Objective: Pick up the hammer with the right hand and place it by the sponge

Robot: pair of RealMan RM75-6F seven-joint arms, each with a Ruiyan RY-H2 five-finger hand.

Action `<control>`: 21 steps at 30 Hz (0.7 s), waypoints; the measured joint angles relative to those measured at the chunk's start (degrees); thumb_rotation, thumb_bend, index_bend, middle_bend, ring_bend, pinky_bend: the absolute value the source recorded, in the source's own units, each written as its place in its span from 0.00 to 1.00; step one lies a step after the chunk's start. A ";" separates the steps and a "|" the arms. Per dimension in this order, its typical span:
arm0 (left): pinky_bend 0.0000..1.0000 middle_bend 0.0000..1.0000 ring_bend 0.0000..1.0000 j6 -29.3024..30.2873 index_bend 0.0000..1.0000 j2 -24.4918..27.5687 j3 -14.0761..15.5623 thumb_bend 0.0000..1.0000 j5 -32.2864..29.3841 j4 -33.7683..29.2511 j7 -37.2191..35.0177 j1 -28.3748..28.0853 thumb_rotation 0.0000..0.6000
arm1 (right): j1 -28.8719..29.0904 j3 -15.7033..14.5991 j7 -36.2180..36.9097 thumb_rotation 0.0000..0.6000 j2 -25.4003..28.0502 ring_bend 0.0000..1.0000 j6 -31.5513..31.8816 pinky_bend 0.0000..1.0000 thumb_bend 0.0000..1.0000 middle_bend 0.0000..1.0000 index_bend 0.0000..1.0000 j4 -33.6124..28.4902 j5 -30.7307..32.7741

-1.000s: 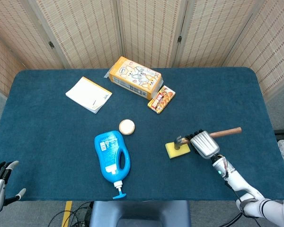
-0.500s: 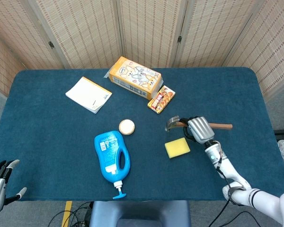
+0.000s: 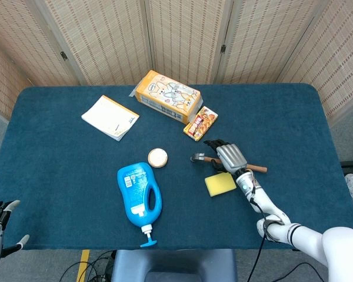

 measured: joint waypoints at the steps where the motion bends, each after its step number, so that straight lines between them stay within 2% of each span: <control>1: 0.14 0.20 0.12 -0.04 0.19 0.00 -0.04 0.21 0.08 -0.01 0.00 -0.07 1.00 | -0.16 0.01 -0.13 1.00 0.44 0.11 0.04 0.28 0.41 0.15 0.07 -0.18 0.17; 6: 0.14 0.20 0.12 -0.21 0.19 -0.12 -0.17 0.21 0.68 -0.20 0.13 -0.49 1.00 | -1.99 -0.07 0.10 1.00 4.28 0.10 2.00 0.28 0.41 0.16 0.06 -3.86 0.33; 12: 0.14 0.20 0.12 -0.73 0.20 -0.62 -0.41 0.21 1.59 -0.59 0.60 -1.35 1.00 | -7.46 -2.28 -0.46 1.00 12.97 0.11 10.00 0.28 0.41 0.25 0.07 -12.14 -2.45; 14: 0.14 0.20 0.12 -0.62 0.20 -0.77 -0.64 0.21 1.82 -0.63 0.66 -1.59 1.00 | -9.56 -3.24 -0.86 1.00 15.72 0.13 12.91 0.28 0.41 0.28 0.10 -14.41 -3.50; 18: 0.14 0.20 0.12 -0.46 0.20 -0.93 -1.05 0.21 2.09 -0.79 0.91 -1.97 1.00 | -14.74 -5.55 -1.47 1.00 21.88 0.20 19.91 0.28 0.41 0.35 0.24 -19.04 -5.91; 21: 0.14 0.20 0.12 -0.33 0.20 -1.03 -1.09 0.21 2.52 -1.08 1.35 -2.12 1.00 | -19.32 -7.61 -2.36 1.00 25.71 0.21 25.36 0.28 0.41 0.37 0.25 -21.92 -7.50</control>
